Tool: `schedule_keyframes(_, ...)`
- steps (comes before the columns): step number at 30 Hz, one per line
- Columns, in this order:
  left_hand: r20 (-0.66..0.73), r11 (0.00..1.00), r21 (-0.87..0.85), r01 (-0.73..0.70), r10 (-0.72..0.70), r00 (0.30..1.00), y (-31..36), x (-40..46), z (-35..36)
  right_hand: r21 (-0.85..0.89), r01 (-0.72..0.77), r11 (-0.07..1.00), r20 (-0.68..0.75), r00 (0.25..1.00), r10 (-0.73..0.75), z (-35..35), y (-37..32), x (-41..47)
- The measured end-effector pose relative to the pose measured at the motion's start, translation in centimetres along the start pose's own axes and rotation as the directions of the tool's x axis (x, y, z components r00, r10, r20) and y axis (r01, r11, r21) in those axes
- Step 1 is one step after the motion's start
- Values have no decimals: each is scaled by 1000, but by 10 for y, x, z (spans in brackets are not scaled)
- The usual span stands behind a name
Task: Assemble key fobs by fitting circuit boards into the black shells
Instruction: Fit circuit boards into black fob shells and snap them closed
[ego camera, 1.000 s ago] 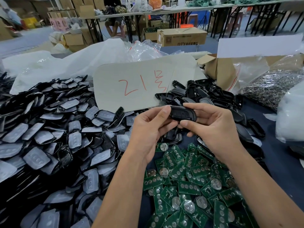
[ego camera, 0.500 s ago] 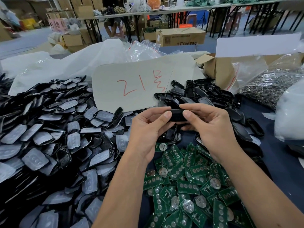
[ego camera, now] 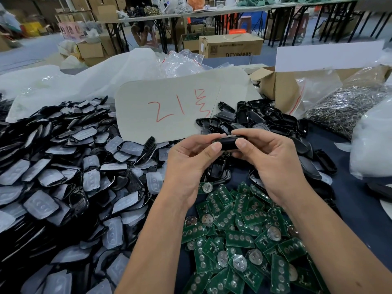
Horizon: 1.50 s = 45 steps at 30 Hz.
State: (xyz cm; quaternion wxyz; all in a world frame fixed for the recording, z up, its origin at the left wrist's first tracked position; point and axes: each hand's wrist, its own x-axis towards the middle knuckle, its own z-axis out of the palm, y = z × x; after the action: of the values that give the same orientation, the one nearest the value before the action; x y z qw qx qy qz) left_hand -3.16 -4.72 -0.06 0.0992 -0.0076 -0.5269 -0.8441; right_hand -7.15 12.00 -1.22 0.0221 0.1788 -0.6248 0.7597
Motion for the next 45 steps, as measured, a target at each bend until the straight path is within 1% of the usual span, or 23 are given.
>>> schedule_keyframes(7, 5, 999, 21, -32, 32, 999, -3, 0, 0, 25, -3, 1000, 12, 1000, 2, 1, -1, 0)
schedule_keyframes(11, -30, 999, 20, -40, 40, 999, -5, -1, 4, 39, 0, 999, -2, 1000, 1, 3, -2, -1)
schedule_keyframes(14, -18, 998, 23, -57, 57, 998, -6, -1, 6, 54, 4, 999, -3, 1000, -3, 2, -3, -1)
schedule_keyframes(16, -2, 996, 45, -71, 71, 997, -7, -1, 5, 54, 10, 999, -6, 1000, -10, 2, -3, -1)
schedule_keyframes(18, 10, 988, 119, -97, 97, 995, -8, -1, 4, 7, 32, 999, -19, 999, -32, 1, -4, -1)
schedule_keyframes(21, -2, 944, 303, -130, 137, 991, -10, 1, -2, -91, 71, 993, -31, 997, -74, -1, -4, -2)
schedule_keyframes(23, -1, 883, 441, -159, 178, 984, -9, 2, -6, -138, 87, 987, -25, 995, -92, -1, -5, -2)
schedule_keyframes(25, -4, 843, 511, -170, 200, 980, -10, 4, -9, -165, 93, 982, -17, 995, -97, 0, -4, -2)
schedule_keyframes(29, -11, 807, 564, -175, 219, 976, -12, 3, -8, -153, 93, 984, -5, 995, -95, 1, -3, -2)
schedule_keyframes(36, 51, 747, 623, -232, 257, 965, -12, 0, -3, -257, 133, 957, 35, 991, -128, 0, -2, -2)
schedule_keyframes(40, 83, 656, 703, -276, 310, 947, -11, -1, -1, -378, 189, 906, 80, 982, -172, 1, -4, -1)
schedule_keyframes(45, 103, 596, 756, -270, 299, 949, -12, -3, -3, -463, 185, 867, 108, 982, -152, 1, -4, -3)
